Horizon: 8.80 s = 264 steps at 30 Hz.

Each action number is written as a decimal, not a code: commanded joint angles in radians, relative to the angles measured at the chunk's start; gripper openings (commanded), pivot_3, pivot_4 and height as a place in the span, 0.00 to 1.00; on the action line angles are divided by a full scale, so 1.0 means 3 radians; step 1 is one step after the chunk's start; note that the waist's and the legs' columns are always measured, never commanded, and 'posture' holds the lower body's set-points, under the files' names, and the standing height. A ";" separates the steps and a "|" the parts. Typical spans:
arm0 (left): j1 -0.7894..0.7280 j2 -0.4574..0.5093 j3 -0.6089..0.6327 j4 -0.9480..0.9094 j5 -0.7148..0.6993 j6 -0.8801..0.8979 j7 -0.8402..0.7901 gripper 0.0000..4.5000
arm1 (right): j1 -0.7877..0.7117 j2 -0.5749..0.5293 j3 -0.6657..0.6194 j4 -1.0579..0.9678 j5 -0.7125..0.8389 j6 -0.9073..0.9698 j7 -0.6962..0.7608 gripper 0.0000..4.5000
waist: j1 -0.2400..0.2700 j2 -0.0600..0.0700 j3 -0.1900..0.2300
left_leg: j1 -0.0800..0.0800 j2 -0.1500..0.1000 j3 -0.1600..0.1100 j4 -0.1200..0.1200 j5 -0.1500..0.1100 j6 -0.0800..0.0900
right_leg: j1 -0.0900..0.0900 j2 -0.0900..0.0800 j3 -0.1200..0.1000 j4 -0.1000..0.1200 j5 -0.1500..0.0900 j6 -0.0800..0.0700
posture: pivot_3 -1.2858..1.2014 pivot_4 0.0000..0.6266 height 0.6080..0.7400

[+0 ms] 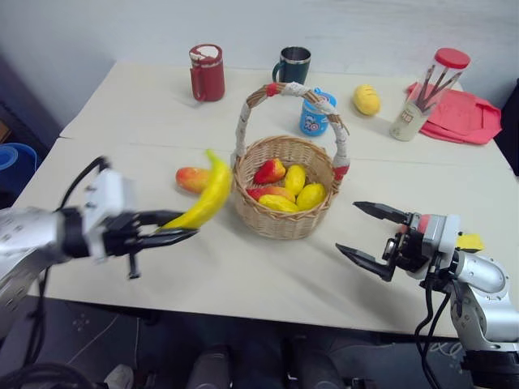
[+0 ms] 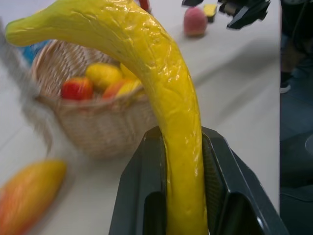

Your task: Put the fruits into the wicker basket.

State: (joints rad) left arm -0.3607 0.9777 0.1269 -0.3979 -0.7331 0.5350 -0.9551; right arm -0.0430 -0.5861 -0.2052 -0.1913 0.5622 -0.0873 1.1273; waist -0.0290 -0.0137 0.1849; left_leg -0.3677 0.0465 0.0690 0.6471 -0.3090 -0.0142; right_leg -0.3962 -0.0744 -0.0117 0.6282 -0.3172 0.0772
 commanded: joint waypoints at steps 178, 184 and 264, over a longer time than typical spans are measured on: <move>0.0558 -0.1066 0.0120 0.0014 0.0335 -0.0304 -0.0174 1.00 | -0.1445 -0.1483 0.0513 0.1776 -0.0579 0.2675 -0.0718 1.00 | 0.0023 0.0001 -0.0026 | -0.0023 -0.0004 0.0133 0.0066 -0.0037 0.0054 | -0.0051 -0.0011 0.0048 -0.0006 0.0036 0.0061 | 0.52 0.24 1.00; 0.0602 -0.1037 0.0149 0.0001 0.0312 -0.0299 -0.0170 1.00 | -0.1372 -0.1455 0.0479 0.1678 -0.0524 0.2700 -0.0405 0.72 | 0.0007 0.0001 -0.0026 | -0.0014 -0.0001 0.0151 0.0067 -0.0038 0.0056 | -0.0051 -0.0008 0.0045 -0.0006 0.0043 0.0072 | 0.52 0.24 1.00; 0.0555 -0.1161 0.0297 0.0189 0.0187 -0.0389 0.0160 1.00 | -0.1839 -0.0591 -0.0277 0.0431 0.0344 0.2424 -0.0023 0.04 | 0.0024 -0.0005 -0.0025 | -0.0023 0.0010 0.0160 0.0063 -0.0052 0.0053 | -0.0059 -0.0026 0.0000 -0.0004 0.0042 0.0065 | 0.52 0.24 1.00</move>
State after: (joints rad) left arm -0.1856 0.6321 0.2135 -0.3392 -0.6785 0.4418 -0.8986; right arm -0.6084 -0.7263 -0.1653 0.0472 0.5957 0.5987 1.1733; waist -0.0217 -0.0152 0.1773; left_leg -0.3746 0.0496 0.1170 0.6660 -0.3245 0.0018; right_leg -0.4139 -0.0821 -0.0118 0.6270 -0.3046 0.0966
